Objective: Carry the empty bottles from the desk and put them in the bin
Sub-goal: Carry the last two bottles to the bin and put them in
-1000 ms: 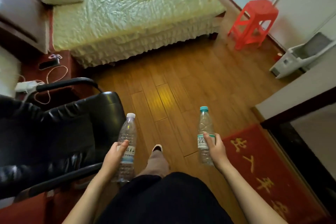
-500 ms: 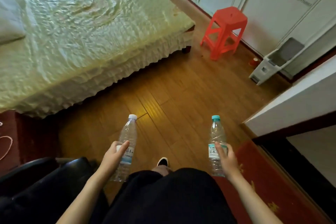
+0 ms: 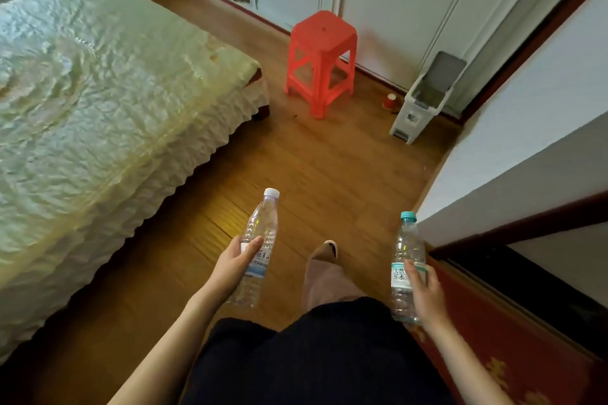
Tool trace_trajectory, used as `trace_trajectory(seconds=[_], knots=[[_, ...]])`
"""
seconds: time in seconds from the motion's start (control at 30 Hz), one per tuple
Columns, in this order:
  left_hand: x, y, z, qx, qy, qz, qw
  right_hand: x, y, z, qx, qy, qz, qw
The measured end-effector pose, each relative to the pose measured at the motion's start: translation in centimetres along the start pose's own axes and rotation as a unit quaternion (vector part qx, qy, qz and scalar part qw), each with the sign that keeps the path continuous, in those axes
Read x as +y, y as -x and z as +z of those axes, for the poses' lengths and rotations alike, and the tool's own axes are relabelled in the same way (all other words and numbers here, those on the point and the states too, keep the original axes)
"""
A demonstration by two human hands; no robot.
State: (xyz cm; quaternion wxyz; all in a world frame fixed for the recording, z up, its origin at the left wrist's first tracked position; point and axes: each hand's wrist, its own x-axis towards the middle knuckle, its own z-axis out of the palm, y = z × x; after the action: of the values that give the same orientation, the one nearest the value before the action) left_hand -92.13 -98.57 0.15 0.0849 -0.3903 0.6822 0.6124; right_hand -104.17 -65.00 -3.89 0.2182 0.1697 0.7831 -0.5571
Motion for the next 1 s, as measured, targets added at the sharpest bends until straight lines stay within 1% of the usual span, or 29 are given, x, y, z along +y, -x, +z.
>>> trace_trajectory(seconds=[0.1,0.33,0.47,0.6,0.7,0.8,0.9,1.0], knots=[[4.6,-5.1,0.7,0.021,0.002,-0.016,1.0,-5.2,-6.3,0.5,0.002,-0.003,-0.003,1.0],[14.4,-15.5,0.4,0.06,-0.003,-0.021,0.998,-18.5,-18.6,3.1,-0.039,0.025,-0.05,0.998],[18.1,-20.3,0.2,0.076,-0.006,-0.029,0.997,-22.8,-24.5,5.2,-0.059,0.022,-0.044,0.997],[21.4,-27.6,0.1,0.071,-0.021,-0.048,0.996,-26.2,-31.0,7.4,-0.058,0.022,-0.023,0.998],[25.1,-34.0,-0.1,0.057,-0.04,-0.05,0.996,-29.5,-36.0,8.7,-0.04,0.021,-0.015,0.999],[30.8,-40.8,0.2,0.035,-0.078,-0.04,0.996,-33.2,-40.5,9.3,-0.015,0.021,-0.007,1.0],[38.3,-46.5,1.6,0.002,-0.097,0.005,0.995,-36.2,-44.2,9.0,0.013,0.009,0.015,1.0],[45.0,-52.0,3.6,-0.054,-0.108,0.033,0.992,-38.6,-47.3,8.1,0.05,0.008,0.022,0.998]])
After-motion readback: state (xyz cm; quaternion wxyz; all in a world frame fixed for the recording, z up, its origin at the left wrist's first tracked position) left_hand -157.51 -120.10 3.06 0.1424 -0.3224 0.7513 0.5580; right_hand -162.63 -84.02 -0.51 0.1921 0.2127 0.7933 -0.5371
